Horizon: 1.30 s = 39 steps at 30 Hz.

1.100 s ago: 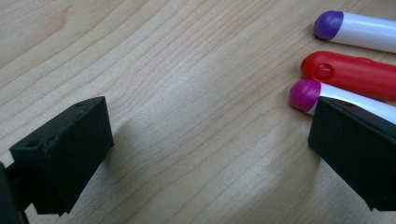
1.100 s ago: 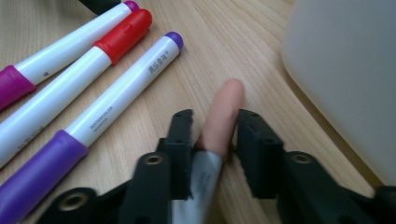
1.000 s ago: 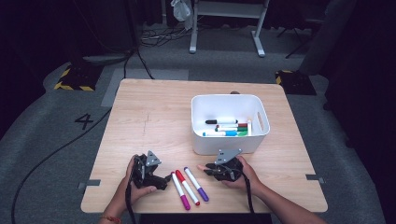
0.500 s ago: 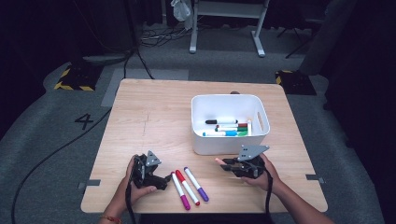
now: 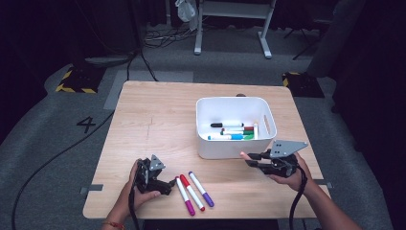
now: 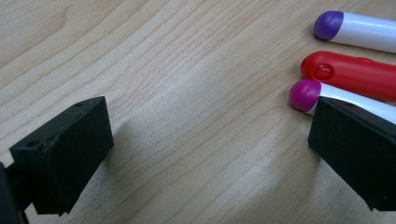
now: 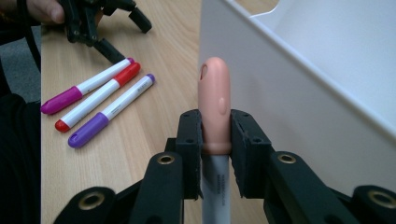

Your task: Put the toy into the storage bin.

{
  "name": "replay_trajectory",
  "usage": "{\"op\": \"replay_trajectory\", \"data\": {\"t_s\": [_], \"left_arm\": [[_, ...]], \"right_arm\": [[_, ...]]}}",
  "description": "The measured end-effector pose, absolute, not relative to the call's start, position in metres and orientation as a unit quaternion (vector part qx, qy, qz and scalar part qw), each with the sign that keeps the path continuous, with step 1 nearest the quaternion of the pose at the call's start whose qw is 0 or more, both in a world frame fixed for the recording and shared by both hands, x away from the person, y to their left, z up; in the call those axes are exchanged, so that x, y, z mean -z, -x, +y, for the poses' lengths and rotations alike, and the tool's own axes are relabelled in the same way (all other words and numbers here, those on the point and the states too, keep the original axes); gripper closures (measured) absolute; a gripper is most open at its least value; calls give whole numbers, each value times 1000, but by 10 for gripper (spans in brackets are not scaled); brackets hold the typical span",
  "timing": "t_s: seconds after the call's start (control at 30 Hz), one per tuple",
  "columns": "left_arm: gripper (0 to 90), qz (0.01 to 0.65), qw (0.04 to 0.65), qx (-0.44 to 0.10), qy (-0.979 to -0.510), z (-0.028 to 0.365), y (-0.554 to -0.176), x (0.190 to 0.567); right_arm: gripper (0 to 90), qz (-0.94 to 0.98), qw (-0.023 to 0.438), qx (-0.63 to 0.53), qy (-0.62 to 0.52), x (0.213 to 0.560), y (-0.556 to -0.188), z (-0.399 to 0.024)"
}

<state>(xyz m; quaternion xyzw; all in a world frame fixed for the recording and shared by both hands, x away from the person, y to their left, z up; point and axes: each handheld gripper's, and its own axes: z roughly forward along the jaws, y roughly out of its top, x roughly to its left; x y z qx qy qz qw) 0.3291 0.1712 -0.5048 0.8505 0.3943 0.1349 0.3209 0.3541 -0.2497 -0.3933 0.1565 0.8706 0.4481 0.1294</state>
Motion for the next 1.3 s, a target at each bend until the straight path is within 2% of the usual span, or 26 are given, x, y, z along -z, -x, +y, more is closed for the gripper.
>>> {"op": "replay_trajectory", "data": {"t_s": [0.37, 0.7, 0.97, 1.07, 1.3], "left_arm": [[0, 394, 321, -135, -851, 171, -329, 505], [0, 394, 321, -135, -851, 171, -329, 505], [0, 394, 320, -135, -851, 171, -329, 505], [0, 394, 319, -135, -851, 171, -329, 505], [0, 394, 320, -135, -851, 171, -329, 505]], "right_arm": [[750, 853, 182, -465, -152, 334, -362, -267], [751, 849, 215, -458, -148, 292, -383, -263], [751, 861, 231, -433, -137, 289, -408, -240], [751, 866, 245, -415, -135, 295, -419, -229], [751, 881, 237, -389, -128, 315, -437, -208]]}}
